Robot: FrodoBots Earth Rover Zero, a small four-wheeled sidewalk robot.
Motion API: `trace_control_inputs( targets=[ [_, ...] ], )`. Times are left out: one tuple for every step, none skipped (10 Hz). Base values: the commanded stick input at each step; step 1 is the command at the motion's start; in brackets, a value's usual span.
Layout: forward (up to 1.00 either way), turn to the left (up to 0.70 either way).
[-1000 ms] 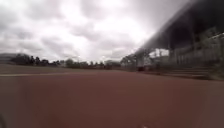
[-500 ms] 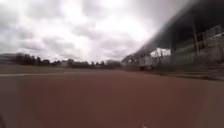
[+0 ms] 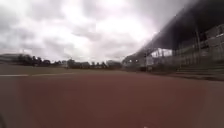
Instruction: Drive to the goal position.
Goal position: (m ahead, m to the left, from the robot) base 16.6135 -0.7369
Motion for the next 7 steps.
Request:
trace_control_inputs(
  targets=[
    [0.7, 0.0],
    [0.7, 0.0],
    [0.7, 0.0],
    [0.7, 0.0],
    [0.7, 0.0],
    [0.7, 0.0],
    [0.7, 0.0]
  ],
)
